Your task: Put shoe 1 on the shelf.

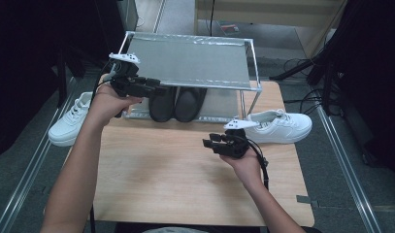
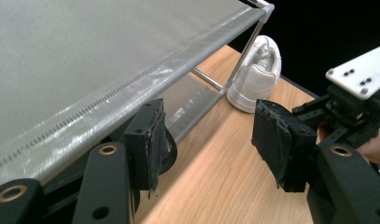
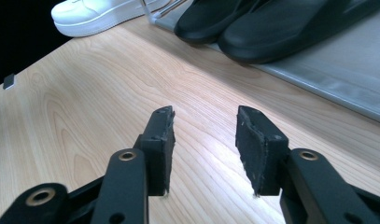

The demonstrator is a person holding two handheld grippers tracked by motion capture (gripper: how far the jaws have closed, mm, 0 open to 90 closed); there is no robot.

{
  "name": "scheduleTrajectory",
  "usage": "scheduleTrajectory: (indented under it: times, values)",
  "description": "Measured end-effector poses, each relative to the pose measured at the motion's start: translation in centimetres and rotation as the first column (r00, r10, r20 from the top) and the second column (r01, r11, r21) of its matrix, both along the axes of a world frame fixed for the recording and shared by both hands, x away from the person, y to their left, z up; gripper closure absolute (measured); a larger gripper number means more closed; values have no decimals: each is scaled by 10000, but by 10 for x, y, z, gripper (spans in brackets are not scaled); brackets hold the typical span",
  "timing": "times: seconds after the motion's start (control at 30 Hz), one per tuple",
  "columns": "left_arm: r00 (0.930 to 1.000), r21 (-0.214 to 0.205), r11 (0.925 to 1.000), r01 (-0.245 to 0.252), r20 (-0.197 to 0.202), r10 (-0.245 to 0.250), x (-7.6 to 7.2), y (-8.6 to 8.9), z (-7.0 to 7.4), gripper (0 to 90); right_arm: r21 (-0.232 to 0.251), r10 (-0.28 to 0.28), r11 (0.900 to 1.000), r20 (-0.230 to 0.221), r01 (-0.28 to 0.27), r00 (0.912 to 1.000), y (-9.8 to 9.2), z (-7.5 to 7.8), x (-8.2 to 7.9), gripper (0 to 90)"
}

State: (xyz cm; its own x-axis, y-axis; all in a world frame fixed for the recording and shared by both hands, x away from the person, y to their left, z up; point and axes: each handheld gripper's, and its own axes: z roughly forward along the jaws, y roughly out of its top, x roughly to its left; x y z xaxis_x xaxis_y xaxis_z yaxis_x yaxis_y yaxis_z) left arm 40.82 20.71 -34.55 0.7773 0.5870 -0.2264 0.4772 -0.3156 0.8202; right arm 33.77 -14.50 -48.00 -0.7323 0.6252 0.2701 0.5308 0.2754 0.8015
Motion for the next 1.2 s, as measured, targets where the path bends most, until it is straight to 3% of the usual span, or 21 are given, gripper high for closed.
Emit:
scheduleTrajectory:
  times: [0.23,0.7,0.87,1.03,1.2]
  values:
    - [9999,219,9997,-69,122,67,-11,3,-5,396,172,-253,9995,270,248,9993,-22,2,-9,544]
    - [9991,507,9979,-394,150,387,-34,17,-32,371,54,-1,10000,413,-2,9991,-30,3,-16,498]
    - [9974,586,9960,-672,306,655,-42,28,-45,367,191,39,9998,461,-48,9989,-34,5,-17,497]
    - [9948,707,9923,-1014,26,1015,-46,41,-61,367,240,160,9996,497,-172,9986,-33,5,-14,494]
    - [9921,844,9885,-1252,28,1255,-49,55,-70,366,148,217,9996,600,-227,9980,-31,5,-12,491]
